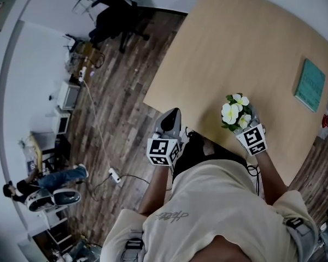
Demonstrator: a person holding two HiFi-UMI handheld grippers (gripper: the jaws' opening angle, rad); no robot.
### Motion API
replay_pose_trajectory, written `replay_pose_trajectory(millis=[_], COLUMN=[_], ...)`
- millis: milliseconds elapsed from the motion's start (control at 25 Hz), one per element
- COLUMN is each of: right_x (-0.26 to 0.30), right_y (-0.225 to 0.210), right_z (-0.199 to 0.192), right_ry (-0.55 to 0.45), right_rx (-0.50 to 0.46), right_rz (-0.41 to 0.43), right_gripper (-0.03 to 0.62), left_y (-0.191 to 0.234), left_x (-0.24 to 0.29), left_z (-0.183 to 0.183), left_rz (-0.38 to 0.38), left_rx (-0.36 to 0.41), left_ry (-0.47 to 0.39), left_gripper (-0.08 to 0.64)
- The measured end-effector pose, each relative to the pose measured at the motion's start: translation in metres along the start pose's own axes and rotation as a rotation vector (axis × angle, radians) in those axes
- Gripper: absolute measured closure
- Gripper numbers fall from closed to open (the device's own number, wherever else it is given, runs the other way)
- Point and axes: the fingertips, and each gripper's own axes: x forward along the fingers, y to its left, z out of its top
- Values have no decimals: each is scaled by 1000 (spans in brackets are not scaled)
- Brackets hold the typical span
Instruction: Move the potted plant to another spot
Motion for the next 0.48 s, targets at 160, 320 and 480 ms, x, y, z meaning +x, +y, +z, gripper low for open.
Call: replay_pose_trajectory(millis=[160, 320, 480], right_x=[7, 23, 43], right_y=[-1, -6, -4], right_z=[3, 17, 32], right_ry=[4, 3, -10], right_rx=[15, 43, 45], right_rz=[-44, -102, -170], right_gripper=[241, 241, 241], left_y=[15, 28, 50], left_x=[11, 30, 46], left_z=[-5, 4, 14], left_rz=[-29, -95, -162], left_rx=[-6, -1, 38], left_ry=[6, -6, -34], left_gripper=[545, 545, 545])
